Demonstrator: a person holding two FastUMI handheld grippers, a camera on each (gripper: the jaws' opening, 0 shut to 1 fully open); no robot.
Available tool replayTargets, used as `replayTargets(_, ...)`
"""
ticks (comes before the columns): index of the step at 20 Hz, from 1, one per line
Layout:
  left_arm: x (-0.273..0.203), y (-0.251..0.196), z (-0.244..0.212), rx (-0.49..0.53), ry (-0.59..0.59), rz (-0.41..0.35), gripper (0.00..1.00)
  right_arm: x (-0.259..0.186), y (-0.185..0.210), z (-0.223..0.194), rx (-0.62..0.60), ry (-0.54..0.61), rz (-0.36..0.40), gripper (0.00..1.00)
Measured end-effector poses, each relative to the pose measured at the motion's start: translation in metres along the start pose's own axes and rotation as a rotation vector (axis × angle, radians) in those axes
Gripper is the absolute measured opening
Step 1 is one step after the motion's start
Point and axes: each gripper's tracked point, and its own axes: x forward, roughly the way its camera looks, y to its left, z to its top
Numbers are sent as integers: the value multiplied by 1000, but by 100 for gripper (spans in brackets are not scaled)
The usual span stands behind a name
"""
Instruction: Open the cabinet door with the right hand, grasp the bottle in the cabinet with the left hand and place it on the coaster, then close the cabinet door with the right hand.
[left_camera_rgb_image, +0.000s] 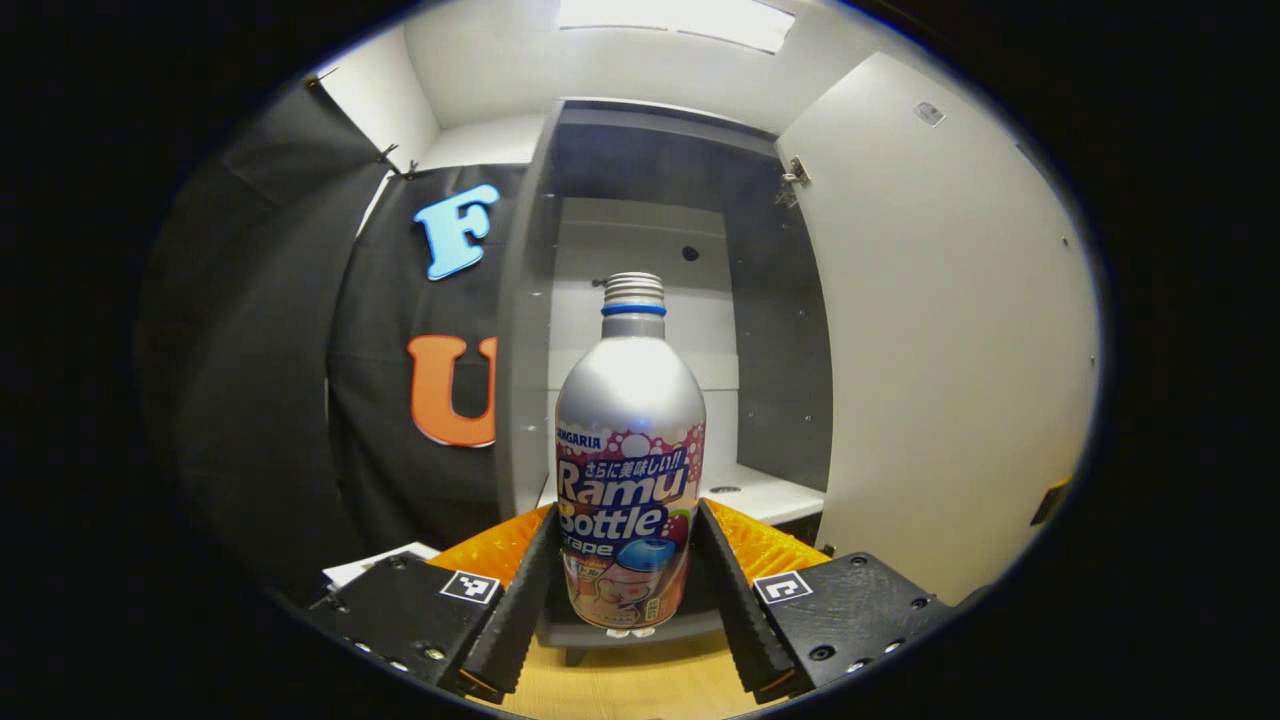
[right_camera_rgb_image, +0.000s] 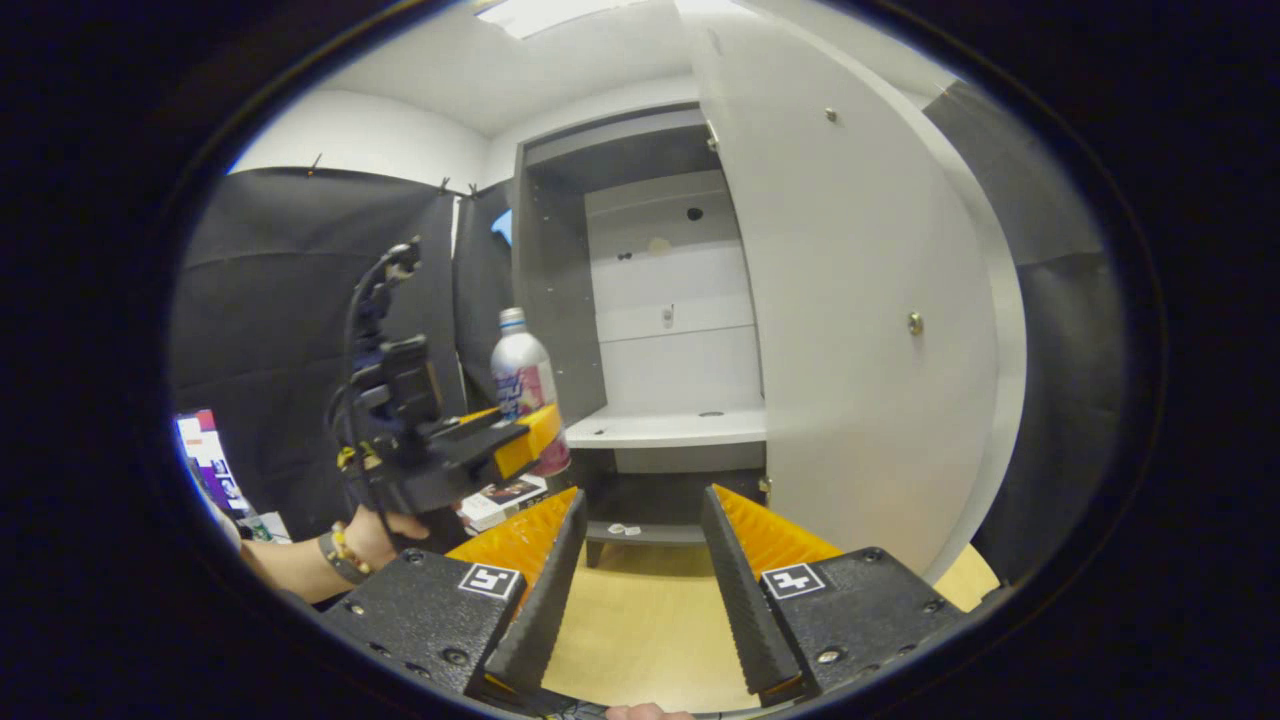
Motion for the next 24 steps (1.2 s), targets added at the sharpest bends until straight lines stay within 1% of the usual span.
replayTargets(2, -27, 25, -23, 18, 19, 66, 77, -1, 6, 0, -5, -3, 16, 74)
replayTargets(4, -50, 46, -61, 16, 59, 126, 77, -1, 12, 1, -10, -2, 33, 74)
replayTargets(7, -77, 78, -118, -1, 123, 223, 77, -3, 18, 1, -31, -3, 39, 74)
replayTargets(11, -101, 110, -180, 19, 178, 319, 77, -1, 27, -1, -34, 8, 49, 74)
replayTargets(15, -115, 136, -238, 12, 255, 405, 77, 1, 35, -3, -40, 17, 50, 74)
replayTargets(17, -121, 145, -258, 15, 285, 435, 78, 3, 38, -2, -43, 20, 52, 74)
replayTargets(24, -112, 159, -288, -13, 332, 452, 78, 10, 44, -2, -71, 41, 46, 74)
